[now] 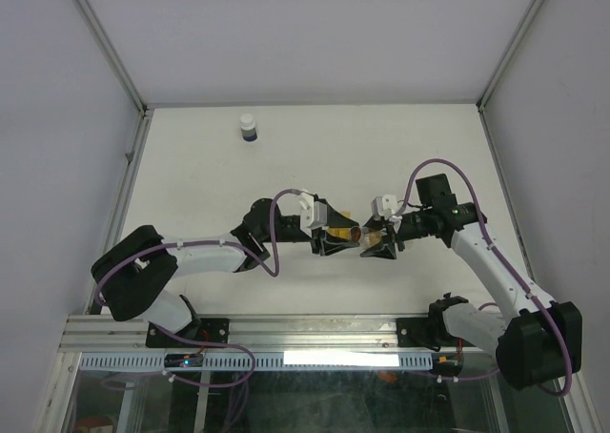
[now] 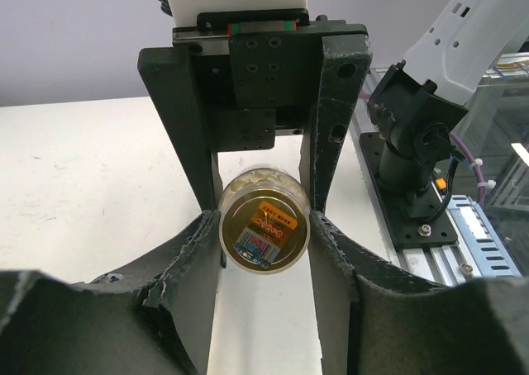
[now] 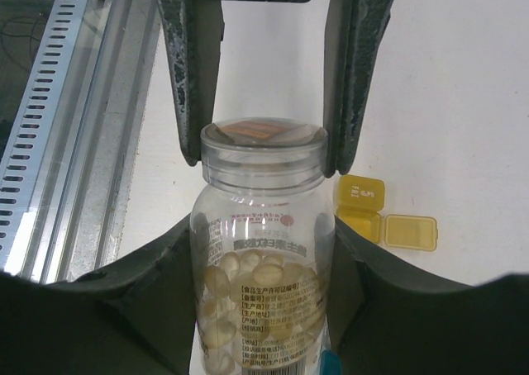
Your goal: Sort the pills into containers
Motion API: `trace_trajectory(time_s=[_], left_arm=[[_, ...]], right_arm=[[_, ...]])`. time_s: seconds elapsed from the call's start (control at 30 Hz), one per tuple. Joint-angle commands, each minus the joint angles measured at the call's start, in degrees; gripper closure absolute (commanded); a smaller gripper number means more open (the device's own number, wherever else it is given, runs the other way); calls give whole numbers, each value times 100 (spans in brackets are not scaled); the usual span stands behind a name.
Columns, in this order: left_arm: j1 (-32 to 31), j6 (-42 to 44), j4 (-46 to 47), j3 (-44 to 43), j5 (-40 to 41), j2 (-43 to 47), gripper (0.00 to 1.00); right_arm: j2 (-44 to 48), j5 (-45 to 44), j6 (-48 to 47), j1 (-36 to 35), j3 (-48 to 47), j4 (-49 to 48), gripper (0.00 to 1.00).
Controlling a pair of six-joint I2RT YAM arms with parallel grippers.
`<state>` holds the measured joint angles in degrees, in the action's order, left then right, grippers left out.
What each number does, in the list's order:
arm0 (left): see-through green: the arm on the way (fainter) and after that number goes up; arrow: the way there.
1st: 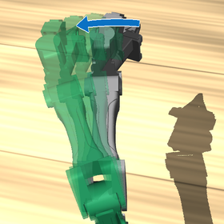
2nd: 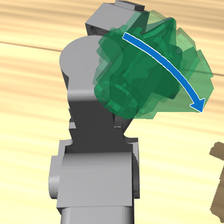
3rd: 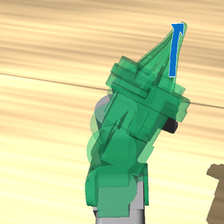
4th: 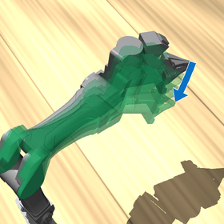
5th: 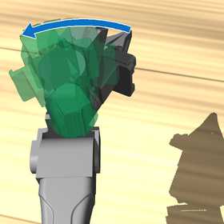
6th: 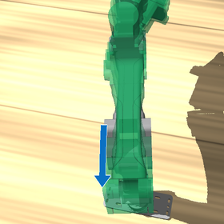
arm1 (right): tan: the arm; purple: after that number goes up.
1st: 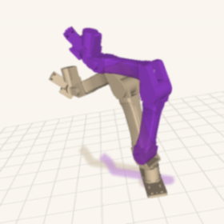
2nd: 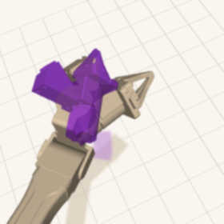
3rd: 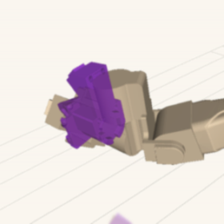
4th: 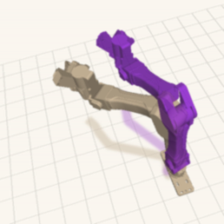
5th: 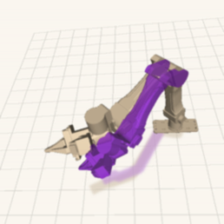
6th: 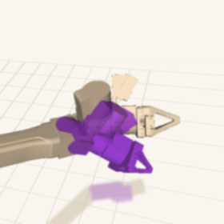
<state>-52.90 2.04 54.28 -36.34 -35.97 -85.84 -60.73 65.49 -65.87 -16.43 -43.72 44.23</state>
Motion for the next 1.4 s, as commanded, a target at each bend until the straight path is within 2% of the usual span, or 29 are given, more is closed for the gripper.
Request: trace_trajectory(time_s=[0.0,0.07,0.2,0.27,0.4,0.5,0.57,0.6,0.67,0.77,0.87,0.97,1.13,1.27,1.37], left_arm=[[-20,-76,-92,-351,107,-22,62],[-27,-149,-218,-392,162,-1,71],[-26,-737,-524,-409,630,176,98],[-20,-1577,-550,-300,1258,310,100],[-68,-3911,-783,3,2793,564,100],[-352,-4442,-589,158,3468,516,100],[-396,-4500,-355,171,3408,447,100],[-403,-4524,-230,161,3298,438,93],[-405,-4536,-66,149,3072,446,67],[-405,-4378,73,199,2773,555,37],[-405,-3920,84,379,2696,796,17],[-394,-3129,310,742,2582,1105,2],[-128,-833,468,1194,1606,1554,1],[90,178,186,883,497,1334,2],[109,635,284,567,51,979,6]], right_arm=[[8,100,63,-38,-13,-173,100],[15,78,80,-39,-20,-178,100],[56,34,169,-21,-56,-191,100],[92,29,273,23,-66,-235,100],[123,-16,495,86,-58,-368,100],[105,-56,580,91,-71,-397,100],[129,-48,605,119,-66,-397,100],[143,-38,614,136,-58,-394,100],[170,-3,623,160,-57,-397,100],[215,39,627,187,-67,-367,100],[245,70,611,201,-58,-343,100],[246,116,533,201,-65,-284,100],[246,239,195,201,-64,-80,100],[262,278,-24,201,-59,52,100],[249,354,-140,201,-64,137,100]])
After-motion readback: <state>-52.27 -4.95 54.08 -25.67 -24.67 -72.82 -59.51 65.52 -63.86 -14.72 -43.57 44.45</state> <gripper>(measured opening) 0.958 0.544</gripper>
